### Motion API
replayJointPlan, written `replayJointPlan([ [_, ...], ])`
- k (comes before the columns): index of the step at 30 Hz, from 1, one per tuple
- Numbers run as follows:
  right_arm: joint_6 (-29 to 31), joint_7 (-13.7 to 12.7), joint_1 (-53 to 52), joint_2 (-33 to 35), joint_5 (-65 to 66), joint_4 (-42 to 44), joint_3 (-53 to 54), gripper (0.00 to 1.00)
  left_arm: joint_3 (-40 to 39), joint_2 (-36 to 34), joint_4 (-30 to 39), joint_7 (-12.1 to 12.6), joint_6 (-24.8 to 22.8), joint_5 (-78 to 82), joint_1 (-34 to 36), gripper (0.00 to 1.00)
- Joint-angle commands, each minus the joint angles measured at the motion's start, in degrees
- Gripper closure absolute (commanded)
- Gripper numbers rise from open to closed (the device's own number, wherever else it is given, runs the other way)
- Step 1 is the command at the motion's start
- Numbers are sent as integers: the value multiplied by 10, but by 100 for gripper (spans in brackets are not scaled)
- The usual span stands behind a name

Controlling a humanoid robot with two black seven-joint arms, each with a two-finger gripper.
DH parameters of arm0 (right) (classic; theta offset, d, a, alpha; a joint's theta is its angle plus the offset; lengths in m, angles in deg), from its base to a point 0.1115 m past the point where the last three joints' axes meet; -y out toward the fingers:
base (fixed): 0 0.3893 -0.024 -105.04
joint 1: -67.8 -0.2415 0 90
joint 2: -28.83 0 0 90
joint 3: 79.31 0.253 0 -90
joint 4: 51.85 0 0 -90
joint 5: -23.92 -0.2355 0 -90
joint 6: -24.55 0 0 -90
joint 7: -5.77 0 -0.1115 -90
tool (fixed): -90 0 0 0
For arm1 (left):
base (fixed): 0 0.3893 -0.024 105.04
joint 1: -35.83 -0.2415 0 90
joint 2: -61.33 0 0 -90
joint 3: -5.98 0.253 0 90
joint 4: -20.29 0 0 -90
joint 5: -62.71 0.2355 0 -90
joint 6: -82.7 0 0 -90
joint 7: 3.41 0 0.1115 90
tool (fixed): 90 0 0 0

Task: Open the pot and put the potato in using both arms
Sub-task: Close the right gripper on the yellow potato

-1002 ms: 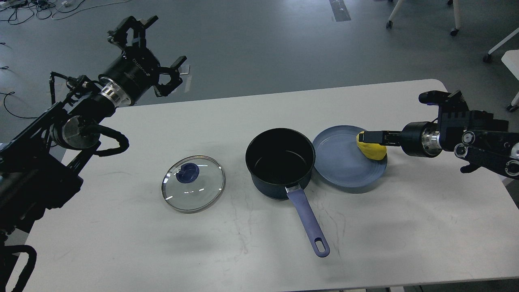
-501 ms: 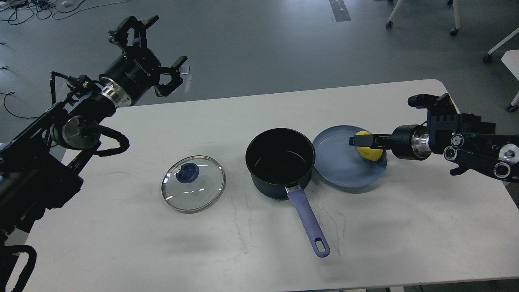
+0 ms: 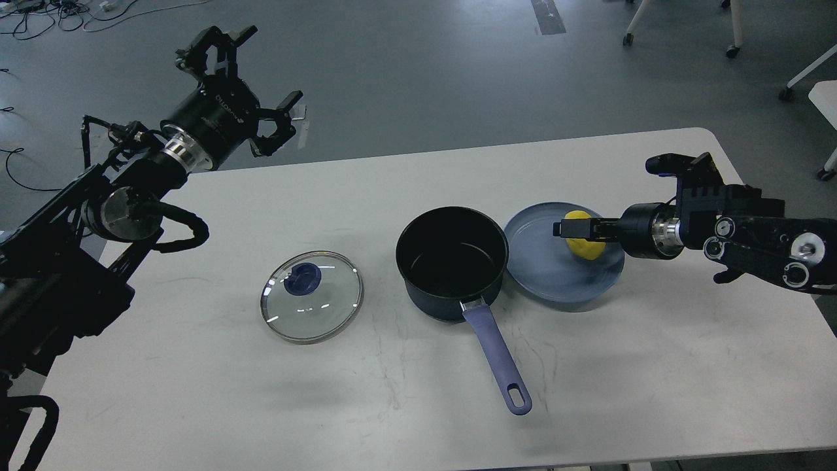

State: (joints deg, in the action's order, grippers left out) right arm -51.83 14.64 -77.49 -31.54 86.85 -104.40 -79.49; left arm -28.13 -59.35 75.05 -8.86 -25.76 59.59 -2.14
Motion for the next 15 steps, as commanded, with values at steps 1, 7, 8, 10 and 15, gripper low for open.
replayJointPlan([
  [1, 0, 0, 1, 0, 0, 0, 0, 3, 0, -1, 0, 0, -1, 0, -1, 0],
  [7, 0, 0, 0, 0, 0, 0, -2, 3, 0, -1, 0, 0, -1, 0, -1, 0],
  [8, 1, -1, 0, 1, 0, 0, -2, 3, 0, -1, 0, 0, -1, 0, -1, 0],
  [10, 1, -1, 0, 1, 1, 0, -3, 4, 0, -1, 0, 0, -1, 0, -1, 0],
  [15, 1, 0, 1, 2, 1, 3, -4, 4, 0, -1, 0, 0, 0, 0, -1, 0],
])
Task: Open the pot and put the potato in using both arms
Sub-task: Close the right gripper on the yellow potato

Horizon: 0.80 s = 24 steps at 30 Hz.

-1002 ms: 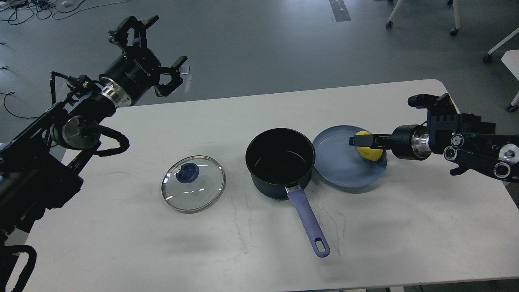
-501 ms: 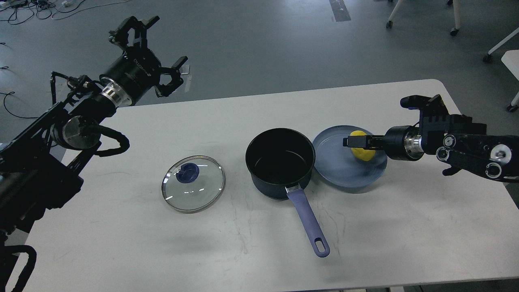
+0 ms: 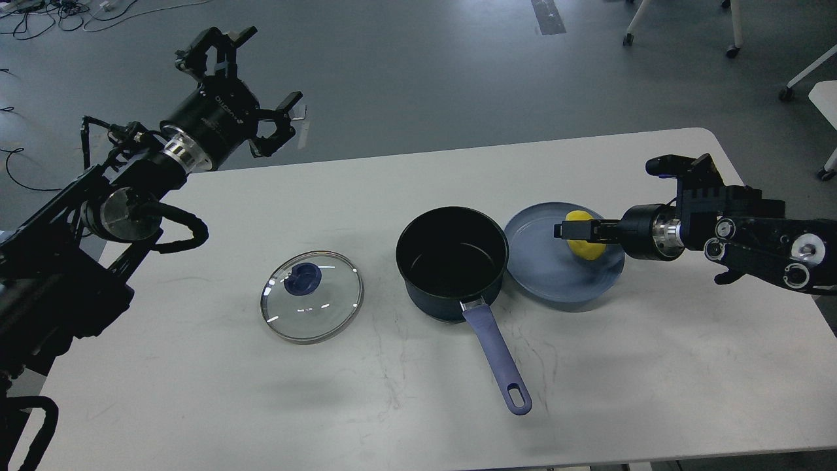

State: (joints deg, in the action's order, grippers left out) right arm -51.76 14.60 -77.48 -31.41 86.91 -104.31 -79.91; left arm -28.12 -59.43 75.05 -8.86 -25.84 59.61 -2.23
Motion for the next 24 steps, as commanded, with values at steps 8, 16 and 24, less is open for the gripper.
replayJointPlan([
  [8, -2, 1, 2, 0, 0, 24, 0, 19, 1, 0, 0, 0, 1, 0, -1, 0],
  [16, -3, 1, 3, -7, 0, 32, 1, 33, 1, 0, 0, -1, 1, 0, -8, 0],
  [24, -12, 1, 2, -33, 0, 47, 1, 37, 0, 0, 0, -1, 1, 0, -7, 0],
])
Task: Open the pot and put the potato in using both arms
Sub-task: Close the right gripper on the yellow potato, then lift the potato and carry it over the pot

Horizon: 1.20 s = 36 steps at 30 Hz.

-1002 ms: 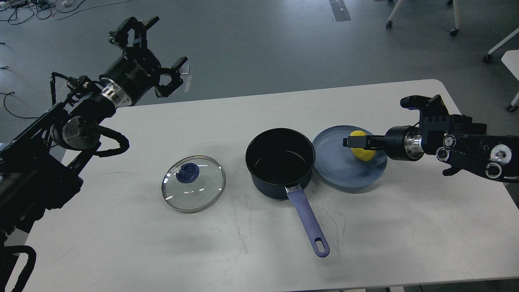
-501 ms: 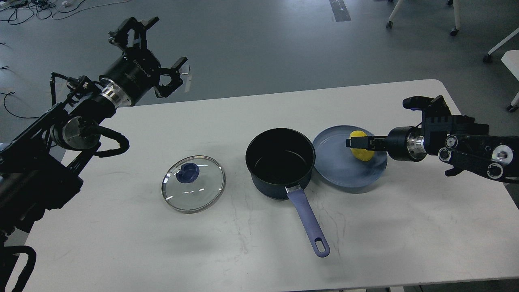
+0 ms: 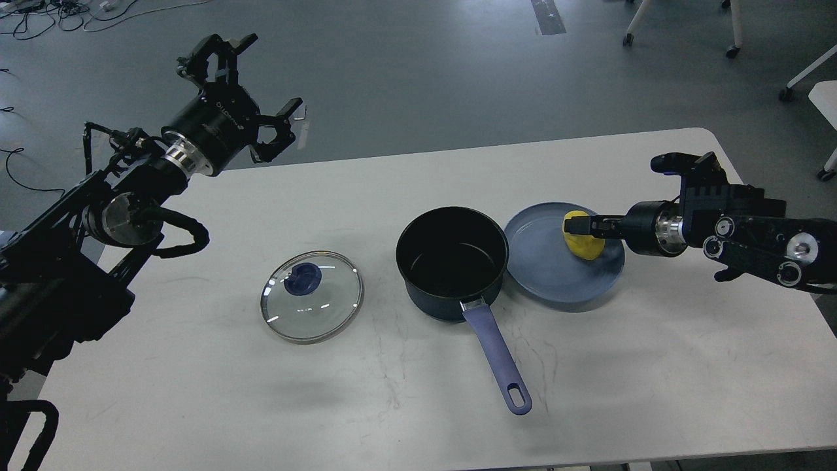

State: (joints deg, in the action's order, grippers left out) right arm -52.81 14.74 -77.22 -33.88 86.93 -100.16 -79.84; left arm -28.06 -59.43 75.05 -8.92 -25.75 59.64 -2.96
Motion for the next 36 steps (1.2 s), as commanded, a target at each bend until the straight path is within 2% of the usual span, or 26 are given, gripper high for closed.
replayJointPlan([
  [1, -1, 0, -1, -13, -1, 10, 0, 37, -1, -1, 0, 0, 0, 0, 0, 0],
  [11, -1, -1, -2, -26, 0, 16, -2, 37, 0, -1, -2, -7, 0, 0, -1, 0],
  [14, -1, 4, -4, -26, 0, 16, -2, 46, 0, -1, -3, -7, 0, 1, -1, 0],
  [18, -1, 15, -4, -26, 0, 16, -2, 63, 0, 0, -3, -7, 0, 1, -1, 0],
  [23, -2, 17, -4, -26, 0, 16, -2, 71, 0, 0, -3, -7, 0, 1, -1, 0],
  [28, -2, 18, -7, -27, -2, 15, -1, 73, 1, -1, -3, -7, 0, 1, -1, 0],
  [30, -6, 29, -8, -27, -4, 10, 0, 79, 0, -1, -3, -7, 0, 1, -1, 0],
  [36, -21, 46, -38, -15, -7, -7, 4, 80, 0, -1, -3, -7, 0, 1, -1, 0],
])
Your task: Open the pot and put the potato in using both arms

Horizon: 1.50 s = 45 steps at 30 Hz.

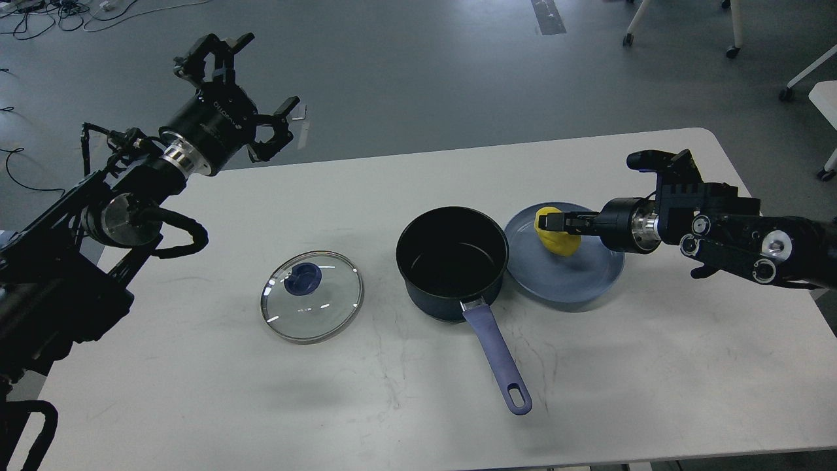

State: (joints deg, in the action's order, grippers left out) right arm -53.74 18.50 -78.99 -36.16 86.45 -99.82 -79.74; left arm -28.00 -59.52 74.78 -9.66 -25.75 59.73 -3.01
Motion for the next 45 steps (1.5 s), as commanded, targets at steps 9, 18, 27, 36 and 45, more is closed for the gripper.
replayJointPlan([
  [9, -23, 61, -118, -8, -18, -79, -3, 80, 1, 1, 0, 1, 0, 0, 0, 0],
  [18, -16, 61, -151, -73, -22, -77, -118, 78, 0, 1, 0, 1, 1, 0, 0, 0],
  [27, -18, 50, -153, -72, -38, -77, -120, 0, -2, 1, 0, 0, 0, -1, 0, 0],
  [36, -24, 49, -149, -51, -192, -73, -13, 0, -3, 1, 0, 1, 0, -1, 0, 0],
  [45, 17, 16, -90, -24, -547, -10, 177, 0, -5, 6, 0, 0, -1, -2, -5, 0],
])
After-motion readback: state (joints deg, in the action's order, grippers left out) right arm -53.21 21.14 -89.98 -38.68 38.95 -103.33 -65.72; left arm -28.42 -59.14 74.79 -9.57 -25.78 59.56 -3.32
